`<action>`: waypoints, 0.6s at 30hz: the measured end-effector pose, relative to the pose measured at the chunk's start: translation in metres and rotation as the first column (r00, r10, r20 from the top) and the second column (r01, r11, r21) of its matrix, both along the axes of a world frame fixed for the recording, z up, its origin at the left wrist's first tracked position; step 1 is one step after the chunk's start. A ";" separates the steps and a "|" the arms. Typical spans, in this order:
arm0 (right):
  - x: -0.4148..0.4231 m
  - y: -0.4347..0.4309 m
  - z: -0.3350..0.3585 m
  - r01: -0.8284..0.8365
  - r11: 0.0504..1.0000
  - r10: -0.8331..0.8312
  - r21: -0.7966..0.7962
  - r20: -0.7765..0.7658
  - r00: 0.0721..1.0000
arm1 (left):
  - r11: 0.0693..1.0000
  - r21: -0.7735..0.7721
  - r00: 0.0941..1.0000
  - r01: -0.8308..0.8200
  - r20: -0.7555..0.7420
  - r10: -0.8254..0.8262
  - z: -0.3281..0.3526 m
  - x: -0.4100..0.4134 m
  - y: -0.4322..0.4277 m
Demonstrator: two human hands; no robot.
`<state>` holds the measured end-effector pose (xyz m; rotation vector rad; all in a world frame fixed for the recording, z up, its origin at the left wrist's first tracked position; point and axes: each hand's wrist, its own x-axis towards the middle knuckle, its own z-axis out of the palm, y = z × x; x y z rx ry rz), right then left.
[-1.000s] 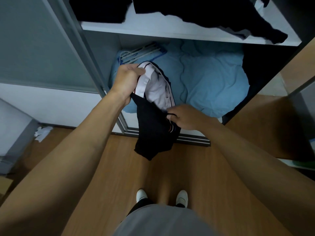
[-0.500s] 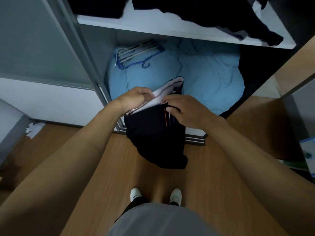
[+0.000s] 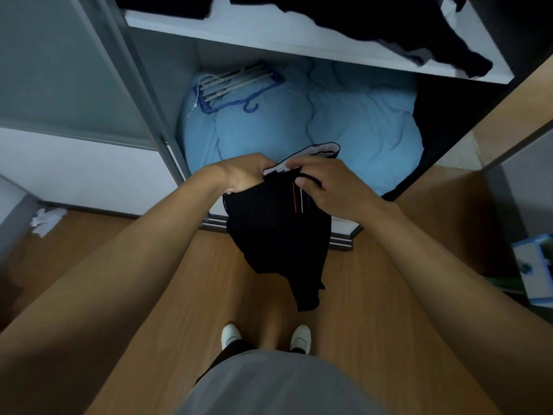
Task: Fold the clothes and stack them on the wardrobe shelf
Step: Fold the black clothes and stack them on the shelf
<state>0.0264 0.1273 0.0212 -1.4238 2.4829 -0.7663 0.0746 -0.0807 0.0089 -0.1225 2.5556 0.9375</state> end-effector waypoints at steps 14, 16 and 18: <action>-0.031 0.013 -0.014 0.366 0.869 -0.034 -0.334 0.698 0.716 | 0.987 0.080 0.984 -0.140 -0.097 0.148 0.047 -0.002 -0.015; -0.034 0.009 -0.014 0.376 0.850 0.030 -0.368 0.747 0.664 | 0.995 -0.022 0.991 -0.101 -0.090 0.099 0.055 -0.001 -0.017; -0.038 0.006 -0.016 0.378 0.847 0.070 -0.373 0.784 0.616 | 0.992 -0.105 0.991 -0.071 -0.121 0.059 0.061 0.000 -0.021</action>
